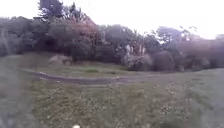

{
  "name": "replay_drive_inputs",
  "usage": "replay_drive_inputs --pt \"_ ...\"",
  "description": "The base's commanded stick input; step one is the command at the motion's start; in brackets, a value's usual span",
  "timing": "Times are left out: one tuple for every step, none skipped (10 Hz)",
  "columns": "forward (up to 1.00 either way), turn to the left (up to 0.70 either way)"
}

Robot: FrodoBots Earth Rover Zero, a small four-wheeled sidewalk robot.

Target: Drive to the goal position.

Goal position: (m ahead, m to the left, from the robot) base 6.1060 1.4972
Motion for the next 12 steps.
replay_drive_inputs --pt "0.45 0.27" --pt "0.45 0.27" --pt "0.45 0.27" --pt "0.45 0.27" --pt "0.45 0.00" --pt "0.45 0.00" --pt "0.45 0.00" --pt "0.45 0.00" --pt "0.45 0.00" --pt "0.45 0.00" --pt "0.45 0.00" --pt "0.45 0.00"
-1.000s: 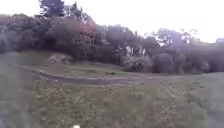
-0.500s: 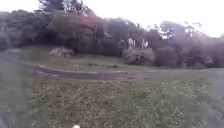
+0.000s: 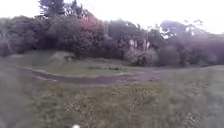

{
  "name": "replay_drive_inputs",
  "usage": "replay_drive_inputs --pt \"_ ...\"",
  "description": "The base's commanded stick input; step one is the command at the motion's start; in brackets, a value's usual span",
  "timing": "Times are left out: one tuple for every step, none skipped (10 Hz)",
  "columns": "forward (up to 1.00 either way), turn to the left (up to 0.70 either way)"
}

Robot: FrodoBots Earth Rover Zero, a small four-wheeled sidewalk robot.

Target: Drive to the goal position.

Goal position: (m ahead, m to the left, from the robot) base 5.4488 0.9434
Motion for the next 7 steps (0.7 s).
replay_drive_inputs --pt "0.45 0.27" --pt "0.45 0.27" --pt "0.45 0.27" --pt "0.45 0.27" --pt "0.45 0.27" --pt "0.45 0.27" --pt "0.45 0.27"
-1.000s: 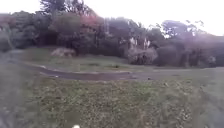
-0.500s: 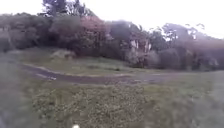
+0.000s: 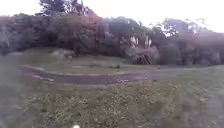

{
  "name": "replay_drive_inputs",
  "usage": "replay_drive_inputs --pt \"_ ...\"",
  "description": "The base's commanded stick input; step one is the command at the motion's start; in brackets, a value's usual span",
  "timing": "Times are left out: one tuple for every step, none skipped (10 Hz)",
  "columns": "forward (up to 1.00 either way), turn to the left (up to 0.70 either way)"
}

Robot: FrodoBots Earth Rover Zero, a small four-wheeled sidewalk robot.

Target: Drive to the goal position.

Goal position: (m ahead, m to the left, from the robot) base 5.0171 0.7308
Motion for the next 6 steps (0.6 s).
replay_drive_inputs --pt "0.45 0.27" --pt "0.45 0.27" --pt "0.45 0.27" --pt "0.45 0.27" --pt "0.45 0.27" --pt "0.45 0.27"
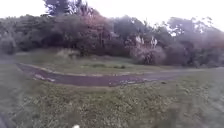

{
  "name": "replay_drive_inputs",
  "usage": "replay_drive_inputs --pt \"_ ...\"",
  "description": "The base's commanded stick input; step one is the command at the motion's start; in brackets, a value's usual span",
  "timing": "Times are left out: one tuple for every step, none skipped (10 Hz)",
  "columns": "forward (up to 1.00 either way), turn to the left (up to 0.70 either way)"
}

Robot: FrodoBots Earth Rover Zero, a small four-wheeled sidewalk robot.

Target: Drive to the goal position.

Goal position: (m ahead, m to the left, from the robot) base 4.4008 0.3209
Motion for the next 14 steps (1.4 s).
replay_drive_inputs --pt "0.45 0.27" --pt "0.45 0.27" --pt "0.45 0.27" --pt "0.45 0.27" --pt "0.45 0.27" --pt "0.45 0.27" --pt "0.45 0.27" --pt "0.45 0.27" --pt "0.45 0.27" --pt "0.45 0.27" --pt "0.45 0.00" --pt "0.45 0.00" --pt "0.45 0.00" --pt "0.45 0.00"
